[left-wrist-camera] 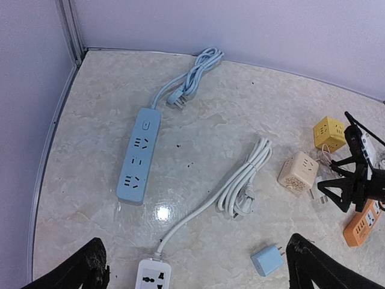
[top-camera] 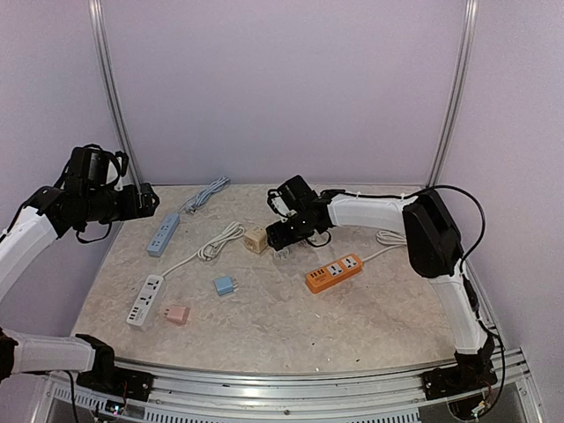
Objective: Insert the plug
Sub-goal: Pick up the plug from the center of the board.
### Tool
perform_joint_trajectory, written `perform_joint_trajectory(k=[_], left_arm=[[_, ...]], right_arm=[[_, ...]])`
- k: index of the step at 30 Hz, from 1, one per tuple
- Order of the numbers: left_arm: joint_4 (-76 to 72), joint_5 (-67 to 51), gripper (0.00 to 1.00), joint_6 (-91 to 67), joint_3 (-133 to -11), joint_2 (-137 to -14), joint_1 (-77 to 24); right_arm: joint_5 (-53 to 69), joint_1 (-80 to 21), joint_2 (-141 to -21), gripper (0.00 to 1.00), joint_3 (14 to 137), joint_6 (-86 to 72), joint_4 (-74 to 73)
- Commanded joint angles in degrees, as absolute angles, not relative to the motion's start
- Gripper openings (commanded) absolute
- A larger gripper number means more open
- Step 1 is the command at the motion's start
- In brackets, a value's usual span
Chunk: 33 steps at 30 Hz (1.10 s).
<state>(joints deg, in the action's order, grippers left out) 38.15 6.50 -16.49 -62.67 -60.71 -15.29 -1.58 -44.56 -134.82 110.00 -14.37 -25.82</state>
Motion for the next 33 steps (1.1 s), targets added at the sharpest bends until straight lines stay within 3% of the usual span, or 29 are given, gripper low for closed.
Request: perform_joint_trajectory(k=[1,20,33], left_arm=[[38.5,7.0,0.99,-16.4,-62.5,-60.3,-15.1],[38.4,6.8,0.99,-16.4,-62.4,-59.7,-15.0],[38.4,6.7,0.99,-16.4,-62.4,-60.0,-15.1]], right_arm=[[-2.0,-44.4,-137.7,0.74,112.5,-15.9,-29.1],[-0.8,-44.4,-141.4,0.68,116.4,-15.5,-32.4],[-0.1,-44.3,-142.8,0.58,117.8,-14.7,-34.7]])
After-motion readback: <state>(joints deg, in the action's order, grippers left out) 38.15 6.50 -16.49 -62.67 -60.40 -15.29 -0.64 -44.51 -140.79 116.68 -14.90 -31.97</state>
